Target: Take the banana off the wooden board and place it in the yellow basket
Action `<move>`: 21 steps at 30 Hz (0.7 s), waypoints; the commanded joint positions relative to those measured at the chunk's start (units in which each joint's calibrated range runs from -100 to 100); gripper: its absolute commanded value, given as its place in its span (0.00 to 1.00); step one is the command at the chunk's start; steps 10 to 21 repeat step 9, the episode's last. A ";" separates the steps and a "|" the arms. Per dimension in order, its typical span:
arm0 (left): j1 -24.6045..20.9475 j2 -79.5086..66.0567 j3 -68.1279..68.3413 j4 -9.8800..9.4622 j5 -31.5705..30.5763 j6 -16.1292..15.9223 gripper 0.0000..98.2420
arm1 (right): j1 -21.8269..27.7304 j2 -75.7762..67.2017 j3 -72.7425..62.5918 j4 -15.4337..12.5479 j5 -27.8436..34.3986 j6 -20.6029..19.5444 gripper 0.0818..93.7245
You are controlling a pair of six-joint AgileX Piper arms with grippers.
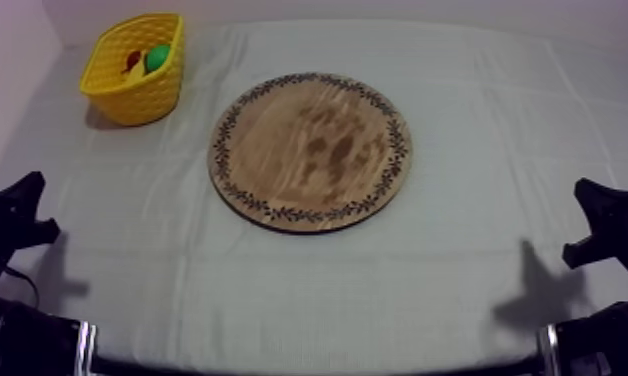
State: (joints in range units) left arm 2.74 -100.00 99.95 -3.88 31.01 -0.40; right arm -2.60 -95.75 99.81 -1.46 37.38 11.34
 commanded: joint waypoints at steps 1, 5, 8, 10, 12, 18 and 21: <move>-0.01 0.00 -0.04 0.05 0.10 0.06 0.00 | 0.00 0.00 -0.03 -0.03 -0.04 0.02 0.00; -0.02 0.00 -0.06 0.08 0.41 -0.03 0.00 | 0.00 0.00 -0.03 -0.03 -0.04 0.02 0.00; -0.02 0.00 -0.14 0.09 0.58 -0.18 0.00 | 0.00 0.00 -0.03 -0.03 -0.04 0.02 0.00; -0.02 0.00 -0.15 0.09 0.61 -0.21 0.00 | 0.00 0.00 -0.03 -0.03 -0.04 0.02 0.00; -0.02 0.00 -0.15 0.09 0.61 -0.21 0.00 | 0.00 0.00 -0.03 -0.03 -0.04 0.02 0.00; -0.02 0.00 -0.15 0.09 0.61 -0.21 0.00 | 0.00 0.00 -0.03 -0.03 -0.04 0.02 0.00; -0.02 0.00 -0.15 0.09 0.61 -0.21 0.00 | 0.00 0.00 -0.03 -0.03 -0.04 0.02 0.00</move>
